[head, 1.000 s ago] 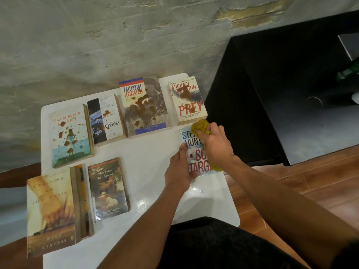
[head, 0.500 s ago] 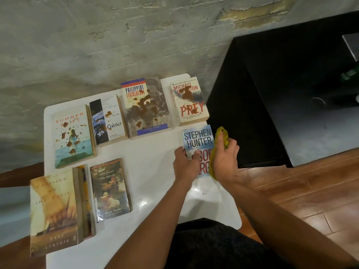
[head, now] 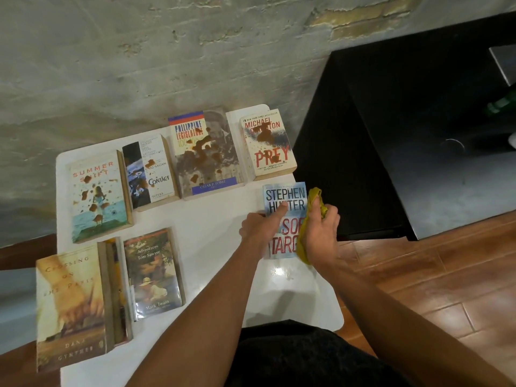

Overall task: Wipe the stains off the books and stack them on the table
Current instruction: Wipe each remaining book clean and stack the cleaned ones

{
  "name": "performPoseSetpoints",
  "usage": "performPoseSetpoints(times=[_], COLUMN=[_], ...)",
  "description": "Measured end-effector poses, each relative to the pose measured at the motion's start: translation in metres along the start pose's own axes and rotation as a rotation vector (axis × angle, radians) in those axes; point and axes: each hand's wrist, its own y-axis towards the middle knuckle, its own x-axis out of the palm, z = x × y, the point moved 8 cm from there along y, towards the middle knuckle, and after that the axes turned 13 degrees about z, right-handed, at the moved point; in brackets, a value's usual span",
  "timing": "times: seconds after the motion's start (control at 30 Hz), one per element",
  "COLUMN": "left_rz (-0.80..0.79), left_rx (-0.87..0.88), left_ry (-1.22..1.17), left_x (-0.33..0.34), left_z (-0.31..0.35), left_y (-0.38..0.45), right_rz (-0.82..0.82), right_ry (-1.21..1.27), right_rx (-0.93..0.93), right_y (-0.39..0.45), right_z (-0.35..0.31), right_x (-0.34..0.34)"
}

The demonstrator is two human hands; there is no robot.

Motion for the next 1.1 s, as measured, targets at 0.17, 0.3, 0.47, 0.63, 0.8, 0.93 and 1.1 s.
performPoseSetpoints(times=[0.17,0.3,0.47,0.63,0.8,0.93,1.1], left_rz=[0.038,0.062,0.034,-0.038,-0.298,-0.276,-0.339], left_rx=[0.007,0.116,0.188,0.055,-0.024,0.177,0.024], left_ry=[-0.053,-0.084,-0.286,-0.487,-0.506,-0.454,-0.829], left_x=[0.010,0.004,-0.042,-0.095,-0.092,-0.103,-0.144], left_z=[-0.001,-0.007,-0.004,-0.013,-0.012,0.009,0.023], left_y=[-0.016,-0.027,-0.024,-0.018,-0.034,-0.050,-0.073], right_rz=[0.008,-0.010,0.154,0.036,-0.270,-0.311,-0.277], right_ry=[-0.072,-0.048,0.105,0.097,0.653,0.863,0.676], right_rx=[-0.011,-0.052,0.003,-0.082,0.232,0.215,-0.162], right_y=[0.001,-0.010,0.006,0.008,-0.032,-0.072,-0.105], right_z=[0.000,0.004,0.011,-0.010,-0.053,-0.101,-0.148], right_x=[-0.004,0.003,-0.022,-0.008,0.035,0.040,0.034])
